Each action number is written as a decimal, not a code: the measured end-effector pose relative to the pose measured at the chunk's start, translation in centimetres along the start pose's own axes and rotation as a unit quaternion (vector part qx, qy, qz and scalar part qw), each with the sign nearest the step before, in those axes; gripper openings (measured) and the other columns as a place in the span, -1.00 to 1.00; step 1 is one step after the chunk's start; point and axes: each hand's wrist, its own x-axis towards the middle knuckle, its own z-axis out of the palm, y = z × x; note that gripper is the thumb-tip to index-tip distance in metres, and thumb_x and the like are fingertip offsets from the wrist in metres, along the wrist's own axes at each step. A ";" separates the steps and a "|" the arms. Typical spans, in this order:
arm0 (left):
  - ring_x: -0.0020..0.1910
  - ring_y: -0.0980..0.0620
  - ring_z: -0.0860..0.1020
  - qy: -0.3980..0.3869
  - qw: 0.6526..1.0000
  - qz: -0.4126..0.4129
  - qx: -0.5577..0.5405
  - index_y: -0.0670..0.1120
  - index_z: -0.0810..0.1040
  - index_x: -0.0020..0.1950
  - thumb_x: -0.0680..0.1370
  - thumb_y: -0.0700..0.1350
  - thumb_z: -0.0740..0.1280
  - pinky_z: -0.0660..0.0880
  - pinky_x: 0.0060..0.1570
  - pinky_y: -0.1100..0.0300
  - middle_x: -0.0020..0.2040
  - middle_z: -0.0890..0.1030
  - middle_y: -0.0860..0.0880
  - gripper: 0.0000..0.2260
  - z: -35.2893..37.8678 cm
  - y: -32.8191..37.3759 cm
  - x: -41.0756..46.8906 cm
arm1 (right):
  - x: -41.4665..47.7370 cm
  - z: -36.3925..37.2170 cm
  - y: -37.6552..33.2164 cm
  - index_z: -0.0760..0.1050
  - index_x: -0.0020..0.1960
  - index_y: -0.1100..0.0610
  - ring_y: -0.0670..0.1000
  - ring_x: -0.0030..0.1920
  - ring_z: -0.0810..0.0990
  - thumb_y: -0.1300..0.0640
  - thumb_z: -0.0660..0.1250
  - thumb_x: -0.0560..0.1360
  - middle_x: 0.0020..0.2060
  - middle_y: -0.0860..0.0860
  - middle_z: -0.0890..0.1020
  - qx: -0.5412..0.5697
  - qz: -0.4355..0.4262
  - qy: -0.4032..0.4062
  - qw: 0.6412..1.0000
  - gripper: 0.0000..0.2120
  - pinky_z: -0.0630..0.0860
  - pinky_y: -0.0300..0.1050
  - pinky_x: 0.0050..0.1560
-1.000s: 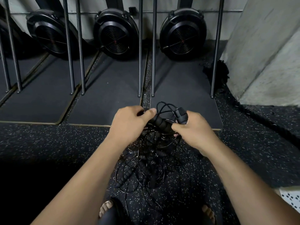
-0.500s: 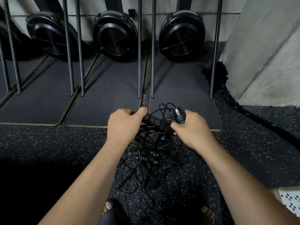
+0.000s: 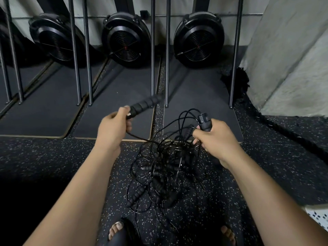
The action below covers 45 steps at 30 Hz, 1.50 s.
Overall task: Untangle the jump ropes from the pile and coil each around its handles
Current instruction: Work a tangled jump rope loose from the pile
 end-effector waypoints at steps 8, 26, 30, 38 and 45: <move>0.06 0.14 0.59 -0.036 0.985 0.070 0.154 0.09 0.57 0.24 0.61 0.03 0.42 0.45 -0.02 0.20 0.02 0.60 0.22 -0.78 1.0 -0.4 -1.1 | -0.7 -0.2 -1.5 0.59 -0.10 0.06 -0.03 -0.31 0.54 0.16 0.43 0.50 -0.27 -0.03 0.76 0.002 -0.054 -0.039 0.998 -0.97 0.53 0.04 -0.11; -0.24 -0.10 0.53 -0.298 0.942 0.026 -0.149 -0.33 0.64 0.08 0.67 -0.16 0.38 0.54 -0.19 0.10 -0.10 0.64 -0.18 -0.79 5.7 -0.4 -6.0 | -1.8 1.0 -1.6 0.66 0.04 0.06 -0.05 -0.35 0.58 0.03 0.60 0.52 -0.22 -0.01 0.78 0.028 -0.111 -0.120 0.986 -0.81 0.56 0.00 -0.24; -0.20 0.02 0.61 -0.255 0.955 0.050 -0.144 -0.13 0.65 -0.08 0.67 -0.13 0.41 0.55 -0.20 0.19 -0.12 0.69 -0.06 -0.85 5.5 -0.3 -5.4 | -1.6 0.5 -1.5 0.62 0.06 0.11 -0.01 -0.34 0.58 0.03 0.62 0.50 -0.25 0.06 0.77 0.066 -0.100 -0.106 0.987 -0.74 0.55 -0.02 -0.28; -0.13 0.15 0.63 -0.162 0.942 0.263 0.133 0.08 0.65 -0.03 0.63 0.10 0.46 0.56 -0.03 0.10 -0.11 0.69 0.11 -0.88 3.5 0.7 -5.1 | -1.2 0.2 -2.2 0.60 0.02 0.28 0.06 -0.40 0.46 0.24 0.47 0.61 -0.23 0.19 0.75 0.201 -0.079 -0.101 0.971 -0.90 0.39 -0.10 -0.40; -0.13 0.18 0.58 -0.187 0.862 0.313 0.352 0.11 0.58 -0.03 0.33 0.40 0.57 0.58 -0.11 0.08 -0.10 0.57 0.16 -0.54 4.1 -0.6 -6.6 | -0.4 -0.6 -2.7 0.54 -0.03 0.20 0.03 -0.45 0.40 0.28 0.43 0.61 -0.30 0.19 0.67 0.286 -0.048 -0.072 0.954 -0.91 0.36 -0.14 -0.44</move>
